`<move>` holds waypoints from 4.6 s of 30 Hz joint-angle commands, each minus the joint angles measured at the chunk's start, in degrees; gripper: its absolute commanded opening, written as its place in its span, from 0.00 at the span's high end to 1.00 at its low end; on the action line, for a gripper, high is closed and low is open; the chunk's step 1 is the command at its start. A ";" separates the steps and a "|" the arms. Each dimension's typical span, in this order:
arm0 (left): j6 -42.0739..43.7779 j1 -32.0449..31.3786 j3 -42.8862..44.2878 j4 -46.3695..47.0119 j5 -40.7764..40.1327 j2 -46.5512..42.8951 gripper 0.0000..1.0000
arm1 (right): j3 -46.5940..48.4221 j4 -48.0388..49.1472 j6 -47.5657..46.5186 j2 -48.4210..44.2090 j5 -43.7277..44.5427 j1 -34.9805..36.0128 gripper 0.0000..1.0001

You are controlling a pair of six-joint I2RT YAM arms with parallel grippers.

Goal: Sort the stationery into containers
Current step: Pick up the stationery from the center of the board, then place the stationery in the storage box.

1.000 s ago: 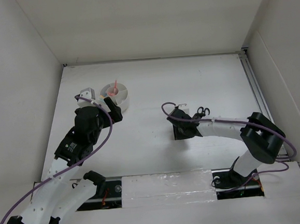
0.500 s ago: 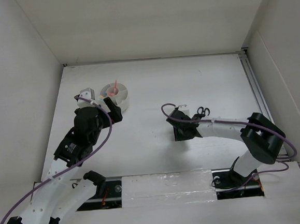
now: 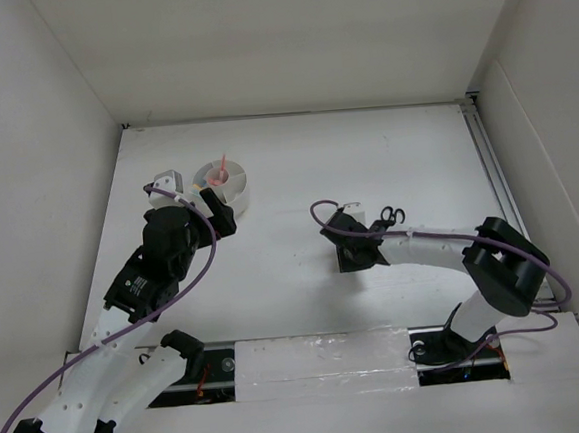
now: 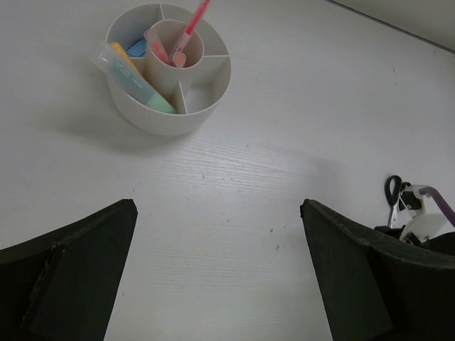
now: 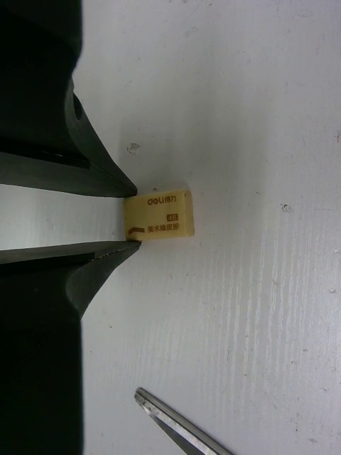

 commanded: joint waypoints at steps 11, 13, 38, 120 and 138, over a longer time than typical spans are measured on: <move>0.87 -0.26 -0.11 1.85 0.16 -0.78 0.00 | -1.27 -0.28 0.62 7.05 -2.14 -0.43 0.57; 0.87 -0.26 -0.11 1.85 0.16 -0.78 0.00 | -1.27 -0.28 0.62 7.06 -1.62 -0.43 0.56; 0.87 -0.26 -0.11 1.85 0.16 -0.78 0.00 | 0.40 0.24 -1.22 9.26 -2.05 -2.01 0.54; -12.31 0.27 -6.35 27.07 37.51 13.02 0.33 | 7.17 31.53 -12.30 -21.07 -8.99 12.22 1.00; -16.18 0.27 -4.33 26.63 32.05 10.55 0.29 | 6.64 31.53 -12.91 -20.01 -4.53 13.81 1.00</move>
